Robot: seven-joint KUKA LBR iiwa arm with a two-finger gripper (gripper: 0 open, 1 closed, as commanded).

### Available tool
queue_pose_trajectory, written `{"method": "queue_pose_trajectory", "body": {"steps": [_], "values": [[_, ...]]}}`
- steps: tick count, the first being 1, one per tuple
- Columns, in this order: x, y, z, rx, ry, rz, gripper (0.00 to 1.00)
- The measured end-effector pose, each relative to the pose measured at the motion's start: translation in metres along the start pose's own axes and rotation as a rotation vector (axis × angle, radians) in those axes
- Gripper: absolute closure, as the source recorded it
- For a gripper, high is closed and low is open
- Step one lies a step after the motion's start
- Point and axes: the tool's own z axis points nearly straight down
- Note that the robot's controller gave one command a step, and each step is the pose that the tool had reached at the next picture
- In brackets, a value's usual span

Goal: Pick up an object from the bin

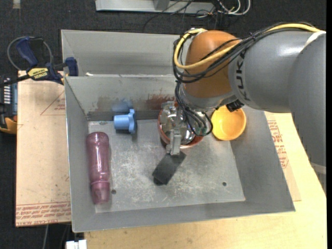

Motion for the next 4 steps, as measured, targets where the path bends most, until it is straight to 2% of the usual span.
{"method": "queue_pose_trajectory", "body": {"steps": [1,2,3,4], "values": [[-0.002,-0.001,-0.004,0.000,-0.008,0.002,0.00],[0.028,-0.046,0.032,0.001,-0.007,-0.246,0.00],[0.050,-0.084,0.027,0.000,-0.013,-0.398,0.00],[0.020,-0.061,0.032,-0.004,-0.016,-0.172,0.00]]}}
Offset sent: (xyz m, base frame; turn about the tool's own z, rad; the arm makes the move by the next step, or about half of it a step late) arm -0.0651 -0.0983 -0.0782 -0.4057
